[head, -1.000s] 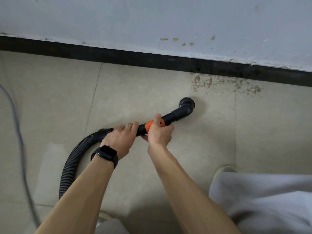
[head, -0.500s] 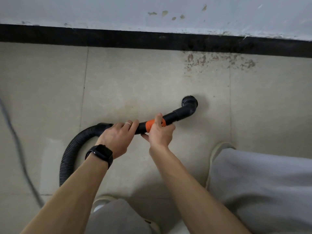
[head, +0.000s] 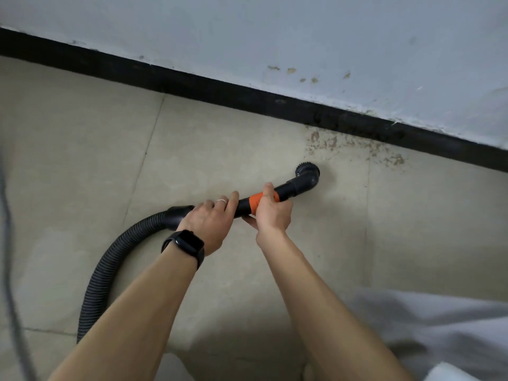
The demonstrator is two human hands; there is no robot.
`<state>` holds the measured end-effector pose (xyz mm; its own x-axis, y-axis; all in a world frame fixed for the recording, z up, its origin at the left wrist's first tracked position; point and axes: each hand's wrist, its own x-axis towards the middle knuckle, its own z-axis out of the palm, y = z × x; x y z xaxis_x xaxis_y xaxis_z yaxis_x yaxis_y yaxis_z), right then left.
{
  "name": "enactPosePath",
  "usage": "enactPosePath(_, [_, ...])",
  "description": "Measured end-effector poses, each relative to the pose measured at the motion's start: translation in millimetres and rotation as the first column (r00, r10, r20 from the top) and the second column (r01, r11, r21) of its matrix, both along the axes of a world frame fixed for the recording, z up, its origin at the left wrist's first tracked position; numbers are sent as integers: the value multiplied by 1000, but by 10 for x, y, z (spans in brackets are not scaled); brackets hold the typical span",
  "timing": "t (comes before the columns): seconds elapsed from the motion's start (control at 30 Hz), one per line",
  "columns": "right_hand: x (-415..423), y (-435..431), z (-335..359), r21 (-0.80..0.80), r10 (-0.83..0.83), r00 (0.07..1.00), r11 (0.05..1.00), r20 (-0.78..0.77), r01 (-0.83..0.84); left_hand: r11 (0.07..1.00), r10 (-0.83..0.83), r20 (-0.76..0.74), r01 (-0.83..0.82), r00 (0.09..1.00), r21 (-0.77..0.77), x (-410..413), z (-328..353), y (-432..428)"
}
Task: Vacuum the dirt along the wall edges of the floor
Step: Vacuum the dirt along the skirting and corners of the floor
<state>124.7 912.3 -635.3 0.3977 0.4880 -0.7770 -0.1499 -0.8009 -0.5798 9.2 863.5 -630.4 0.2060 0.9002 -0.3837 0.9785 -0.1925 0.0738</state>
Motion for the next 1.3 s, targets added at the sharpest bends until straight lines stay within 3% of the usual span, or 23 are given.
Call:
enactPosePath(0.2, [132, 164, -99, 61, 52, 999, 997, -9, -52, 997, 65, 19, -64, 998, -38, 170, 15, 185])
enactPosePath(0.43, [211, 279, -204, 109, 130, 981, 987, -144, -114, 991, 101, 17, -99, 995, -84, 390, 27, 362])
enactPosePath(0.97, [202, 527, -294, 120, 255, 966, 961, -49, -248, 982, 158, -22, -159, 987, -101, 412, 20, 498])
enactPosePath(1.3, [186, 760, -245, 109, 333, 941, 935, 55, -337, 976, 216, 39, -214, 976, -46, 379, 7, 575])
